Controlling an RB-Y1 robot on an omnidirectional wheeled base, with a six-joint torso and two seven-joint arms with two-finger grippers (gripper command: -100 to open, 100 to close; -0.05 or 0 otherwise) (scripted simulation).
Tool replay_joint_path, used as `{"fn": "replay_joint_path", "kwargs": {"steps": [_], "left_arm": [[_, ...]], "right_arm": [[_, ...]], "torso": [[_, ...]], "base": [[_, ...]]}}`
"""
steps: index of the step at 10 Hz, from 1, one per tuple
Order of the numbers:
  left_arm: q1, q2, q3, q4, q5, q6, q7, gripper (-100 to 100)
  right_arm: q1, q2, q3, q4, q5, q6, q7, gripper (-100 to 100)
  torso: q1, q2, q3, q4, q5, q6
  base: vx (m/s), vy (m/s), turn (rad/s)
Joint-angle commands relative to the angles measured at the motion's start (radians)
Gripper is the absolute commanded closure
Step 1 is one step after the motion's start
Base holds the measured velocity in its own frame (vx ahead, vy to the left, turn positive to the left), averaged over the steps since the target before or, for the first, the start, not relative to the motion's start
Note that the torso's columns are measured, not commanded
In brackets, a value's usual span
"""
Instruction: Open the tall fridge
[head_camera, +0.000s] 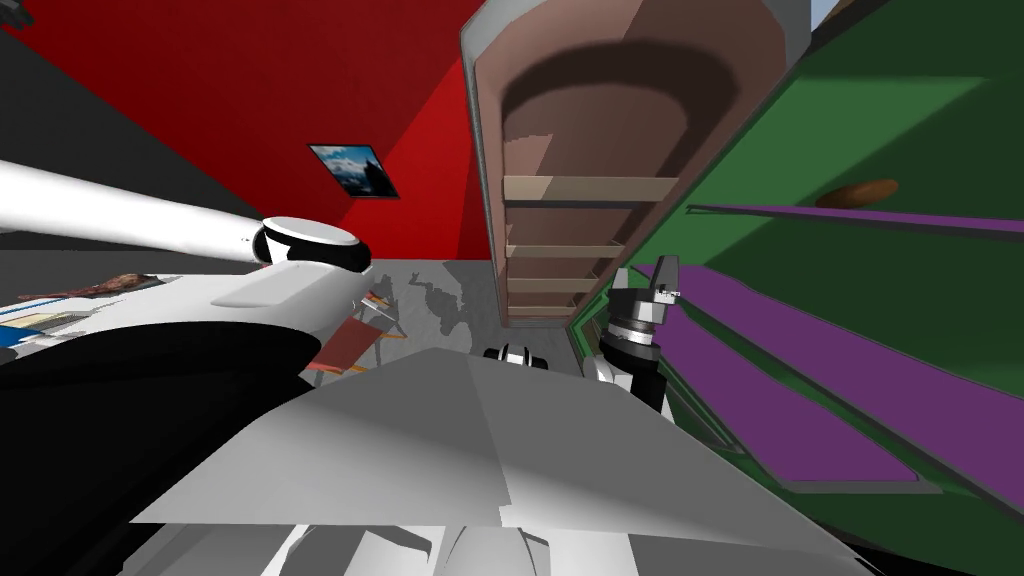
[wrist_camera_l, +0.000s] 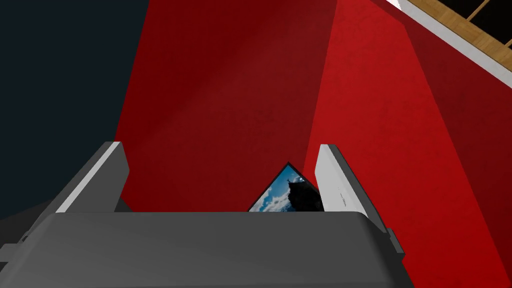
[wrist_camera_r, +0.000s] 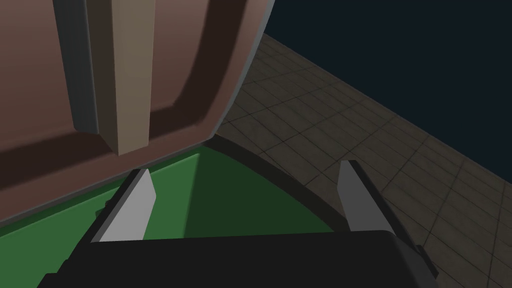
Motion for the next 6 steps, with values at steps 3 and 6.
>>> {"fn": "replay_joint_path", "kwargs": {"steps": [3, 6], "left_arm": [[0.144, 0.12, 0.03, -0.014, 0.138, -0.119, 0.114, -100], [0.235, 0.208, 0.03, -0.014, 0.228, -0.126, 0.114, -100]], "right_arm": [[0.0, 0.0, 0.0, 0.0, 0.0, 0.0, 0.0, 0], [0.0, 0.0, 0.0, 0.0, 0.0, 0.0, 0.0, 0]], "torso": [[0.0, 0.001, 0.0, 0.0, 0.0, 0.001], [0.0, 0.006, 0.004, 0.002, 0.0, -0.001]], "base": [[0.074, -0.006, 0.057], [-0.007, 0.0, 0.004]]}}
